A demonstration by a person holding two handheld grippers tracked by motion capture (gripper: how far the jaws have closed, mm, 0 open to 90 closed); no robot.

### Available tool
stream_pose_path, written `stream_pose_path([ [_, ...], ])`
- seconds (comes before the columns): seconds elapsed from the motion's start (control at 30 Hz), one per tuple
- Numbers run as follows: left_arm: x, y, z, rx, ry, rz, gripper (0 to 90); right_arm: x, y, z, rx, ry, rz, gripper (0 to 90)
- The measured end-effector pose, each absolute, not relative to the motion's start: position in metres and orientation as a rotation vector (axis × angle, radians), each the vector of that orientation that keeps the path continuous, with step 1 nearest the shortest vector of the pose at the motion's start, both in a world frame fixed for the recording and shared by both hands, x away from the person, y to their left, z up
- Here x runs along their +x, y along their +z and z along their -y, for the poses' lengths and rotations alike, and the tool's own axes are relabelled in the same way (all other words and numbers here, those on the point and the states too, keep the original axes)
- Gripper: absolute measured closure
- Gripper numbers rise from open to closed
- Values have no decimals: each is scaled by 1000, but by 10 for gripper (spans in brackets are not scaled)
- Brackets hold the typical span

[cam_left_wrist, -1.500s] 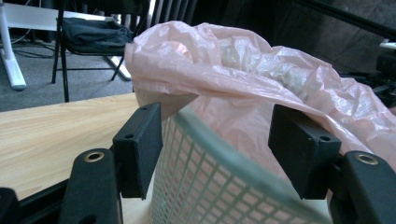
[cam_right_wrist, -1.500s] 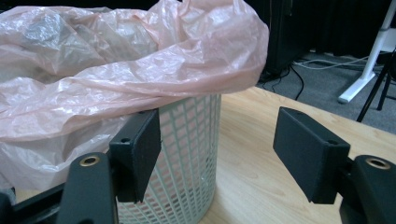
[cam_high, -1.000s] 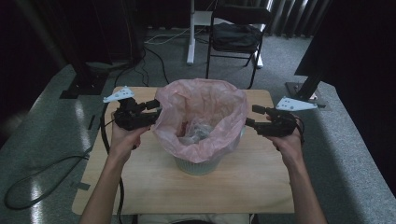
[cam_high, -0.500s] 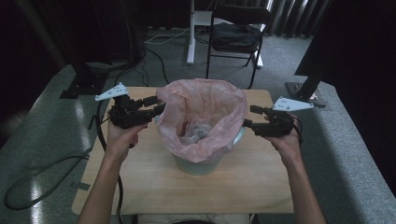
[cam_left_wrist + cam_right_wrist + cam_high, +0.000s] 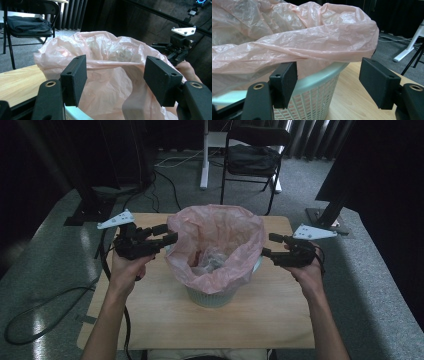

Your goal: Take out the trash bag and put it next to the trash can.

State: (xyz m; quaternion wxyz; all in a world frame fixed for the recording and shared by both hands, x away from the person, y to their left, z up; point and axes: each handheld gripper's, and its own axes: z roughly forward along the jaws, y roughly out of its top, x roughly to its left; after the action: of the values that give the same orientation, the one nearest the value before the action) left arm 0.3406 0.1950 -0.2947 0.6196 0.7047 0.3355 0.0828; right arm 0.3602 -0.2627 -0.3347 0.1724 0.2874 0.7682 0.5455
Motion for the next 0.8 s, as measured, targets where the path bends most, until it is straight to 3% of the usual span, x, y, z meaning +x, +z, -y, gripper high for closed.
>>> stream_pose_path([
  [0.8, 330, -290, -187, 1651, 208, -790, 353, 361, -336, 271, 848, 1556, -2147, 300],
])
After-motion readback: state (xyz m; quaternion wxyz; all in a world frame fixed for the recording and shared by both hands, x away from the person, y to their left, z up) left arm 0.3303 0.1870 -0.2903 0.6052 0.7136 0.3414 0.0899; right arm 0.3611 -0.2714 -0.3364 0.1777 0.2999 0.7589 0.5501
